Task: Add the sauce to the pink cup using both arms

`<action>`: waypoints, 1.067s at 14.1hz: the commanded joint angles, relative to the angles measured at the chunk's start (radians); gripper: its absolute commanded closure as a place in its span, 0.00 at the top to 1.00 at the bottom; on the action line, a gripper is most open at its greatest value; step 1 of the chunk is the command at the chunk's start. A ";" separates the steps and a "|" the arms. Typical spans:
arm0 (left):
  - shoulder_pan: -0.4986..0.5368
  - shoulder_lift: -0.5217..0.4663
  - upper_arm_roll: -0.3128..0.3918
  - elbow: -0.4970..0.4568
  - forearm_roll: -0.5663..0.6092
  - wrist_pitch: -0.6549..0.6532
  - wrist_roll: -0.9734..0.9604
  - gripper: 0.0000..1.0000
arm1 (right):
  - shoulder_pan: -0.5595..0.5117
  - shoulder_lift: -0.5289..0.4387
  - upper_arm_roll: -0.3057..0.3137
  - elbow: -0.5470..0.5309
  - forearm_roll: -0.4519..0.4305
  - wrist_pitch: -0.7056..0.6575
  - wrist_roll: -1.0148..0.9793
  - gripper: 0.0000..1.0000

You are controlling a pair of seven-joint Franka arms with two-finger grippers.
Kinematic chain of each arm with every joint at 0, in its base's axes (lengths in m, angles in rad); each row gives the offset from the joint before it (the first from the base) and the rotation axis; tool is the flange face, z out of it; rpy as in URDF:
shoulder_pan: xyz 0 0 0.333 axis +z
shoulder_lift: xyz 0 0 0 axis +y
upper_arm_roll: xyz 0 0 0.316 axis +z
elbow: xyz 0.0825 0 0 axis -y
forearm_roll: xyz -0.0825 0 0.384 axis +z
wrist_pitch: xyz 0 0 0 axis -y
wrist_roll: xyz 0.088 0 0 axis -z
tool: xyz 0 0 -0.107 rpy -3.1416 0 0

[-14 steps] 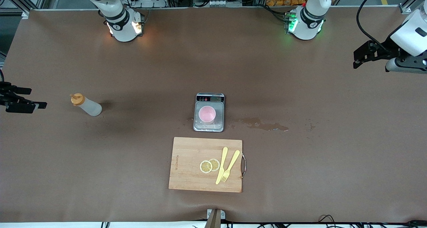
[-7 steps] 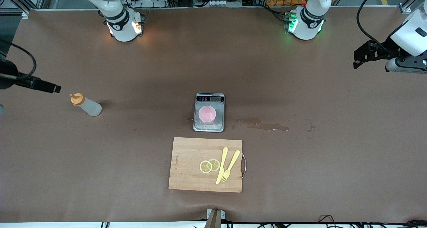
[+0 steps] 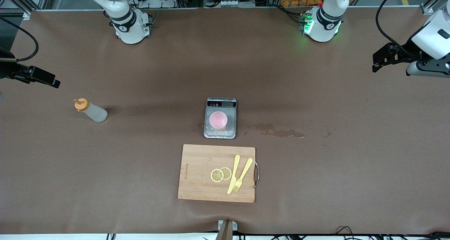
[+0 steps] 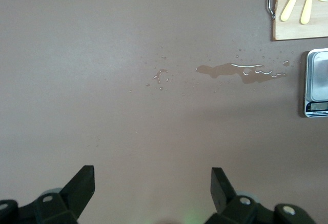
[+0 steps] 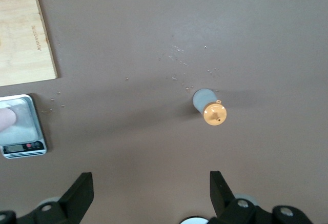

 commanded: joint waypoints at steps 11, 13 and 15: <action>0.008 0.003 -0.007 0.007 -0.010 0.001 -0.010 1.00 | -0.024 -0.069 0.039 -0.105 -0.087 0.191 -0.113 1.00; 0.008 0.003 -0.005 0.007 -0.010 0.001 -0.010 1.00 | -0.026 -0.069 0.039 -0.105 -0.085 0.193 -0.115 1.00; 0.008 0.004 -0.005 0.007 -0.010 0.001 -0.010 1.00 | -0.026 -0.068 0.039 -0.107 -0.084 0.205 -0.115 1.00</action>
